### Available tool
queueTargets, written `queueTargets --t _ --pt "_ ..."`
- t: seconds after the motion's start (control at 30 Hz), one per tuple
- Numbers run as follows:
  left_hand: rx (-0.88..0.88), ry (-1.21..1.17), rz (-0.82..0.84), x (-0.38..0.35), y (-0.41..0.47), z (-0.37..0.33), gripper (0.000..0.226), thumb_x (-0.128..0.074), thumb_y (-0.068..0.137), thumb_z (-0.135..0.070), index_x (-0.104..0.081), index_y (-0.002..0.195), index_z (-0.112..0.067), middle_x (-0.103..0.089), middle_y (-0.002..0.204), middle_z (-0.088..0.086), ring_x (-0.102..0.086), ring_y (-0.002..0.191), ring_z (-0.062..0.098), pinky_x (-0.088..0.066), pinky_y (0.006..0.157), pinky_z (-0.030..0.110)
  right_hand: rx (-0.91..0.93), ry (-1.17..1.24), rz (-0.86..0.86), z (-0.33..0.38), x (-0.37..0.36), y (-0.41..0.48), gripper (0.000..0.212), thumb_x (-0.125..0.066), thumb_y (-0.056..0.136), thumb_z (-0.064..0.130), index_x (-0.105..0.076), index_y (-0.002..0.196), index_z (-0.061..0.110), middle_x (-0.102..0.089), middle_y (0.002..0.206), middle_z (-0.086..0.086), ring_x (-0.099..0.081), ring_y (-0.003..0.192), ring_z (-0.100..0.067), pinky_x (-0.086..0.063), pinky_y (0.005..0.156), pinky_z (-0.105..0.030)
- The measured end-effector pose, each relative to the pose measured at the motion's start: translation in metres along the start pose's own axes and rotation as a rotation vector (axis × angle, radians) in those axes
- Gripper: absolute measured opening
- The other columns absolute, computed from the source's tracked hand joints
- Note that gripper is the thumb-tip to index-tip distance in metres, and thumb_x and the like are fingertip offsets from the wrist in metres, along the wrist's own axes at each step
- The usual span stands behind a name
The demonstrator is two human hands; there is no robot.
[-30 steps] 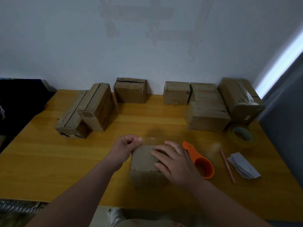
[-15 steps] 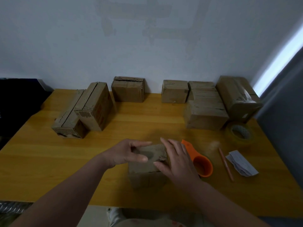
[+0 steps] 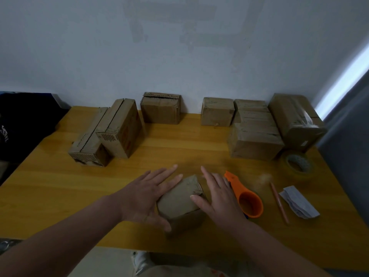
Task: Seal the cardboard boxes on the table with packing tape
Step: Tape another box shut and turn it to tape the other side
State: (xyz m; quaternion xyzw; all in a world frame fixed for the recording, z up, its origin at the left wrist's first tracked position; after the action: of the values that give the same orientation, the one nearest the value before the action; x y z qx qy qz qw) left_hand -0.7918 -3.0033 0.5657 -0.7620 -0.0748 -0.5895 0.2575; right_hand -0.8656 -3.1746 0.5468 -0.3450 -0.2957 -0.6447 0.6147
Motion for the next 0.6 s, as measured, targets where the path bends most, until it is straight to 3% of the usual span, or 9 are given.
queueTargets --t 0.07,0.13,0.23,0.4,0.5,0.6 --pt "0.004 0.025 -0.006 -0.001 -0.002 -0.002 0.114 -0.047 0.069 -0.086 0.032 0.139 -0.043 0.041 0.147 -0.019 0.034 0.138 0.008 0.014 0.115 0.036 -0.001 0.009 0.015 0.001 0.000 0.000 0.104 -0.005 0.068 0.092 -0.004 0.154 0.033 -0.025 0.150 0.009 -0.019 0.140 -0.012 -0.021 0.114 -0.034" --pt "-0.013 0.034 -0.011 -0.002 -0.003 -0.004 0.108 -0.042 0.074 -0.084 0.030 0.141 -0.040 0.040 0.146 -0.021 0.036 0.138 0.008 0.013 0.116 0.039 0.016 -0.004 0.021 0.004 0.002 0.001 0.104 -0.006 0.069 0.092 -0.006 0.154 0.032 -0.025 0.150 0.009 -0.020 0.138 -0.011 -0.020 0.108 -0.027" --pt "-0.063 0.057 -0.024 -0.002 -0.004 -0.010 0.096 -0.035 0.084 -0.078 0.028 0.143 -0.038 0.038 0.147 -0.022 0.040 0.135 0.008 0.018 0.113 0.036 0.047 -0.052 0.047 0.009 0.009 0.003 0.097 -0.021 0.076 0.086 -0.005 0.154 0.031 -0.022 0.150 0.011 -0.016 0.134 -0.005 -0.015 0.100 -0.018" --pt "-0.105 0.066 0.024 -0.002 -0.004 -0.015 0.080 -0.027 0.091 -0.068 0.025 0.144 -0.039 0.036 0.148 -0.023 0.040 0.134 0.006 0.026 0.109 0.032 0.115 -0.184 0.153 0.012 0.019 0.008 0.102 -0.043 0.075 0.079 0.005 0.153 0.034 -0.003 0.158 0.016 -0.002 0.141 -0.003 -0.014 0.114 -0.027" --pt "-0.126 0.057 0.032 -0.002 -0.006 -0.015 0.071 -0.020 0.093 -0.065 0.022 0.144 -0.041 0.032 0.149 -0.025 0.037 0.136 0.003 0.027 0.109 0.033 0.200 -0.328 0.232 0.018 0.023 0.015 0.115 -0.048 0.069 0.083 0.013 0.152 0.033 0.013 0.159 0.019 0.010 0.145 -0.005 -0.002 0.119 -0.030" --pt "-0.160 0.086 0.025 -0.005 -0.009 -0.015 0.064 -0.011 0.092 -0.062 0.023 0.143 -0.044 0.032 0.148 -0.026 0.034 0.137 0.000 0.032 0.105 0.035 0.309 -0.444 0.299 0.026 0.024 0.022 0.123 -0.053 0.067 0.083 0.021 0.150 0.032 0.028 0.154 0.021 0.025 0.140 -0.001 0.017 0.107 -0.023"
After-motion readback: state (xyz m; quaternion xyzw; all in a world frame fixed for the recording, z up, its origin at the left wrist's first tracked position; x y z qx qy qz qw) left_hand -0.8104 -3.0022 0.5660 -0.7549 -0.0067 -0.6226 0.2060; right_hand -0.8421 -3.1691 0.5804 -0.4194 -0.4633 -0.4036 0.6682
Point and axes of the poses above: each hand's wrist, its own y-axis towards the middle knuckle, its own x-axis out of the back of the hand, z = x × y, the point moved 6 cm from there along y, towards the middle knuckle
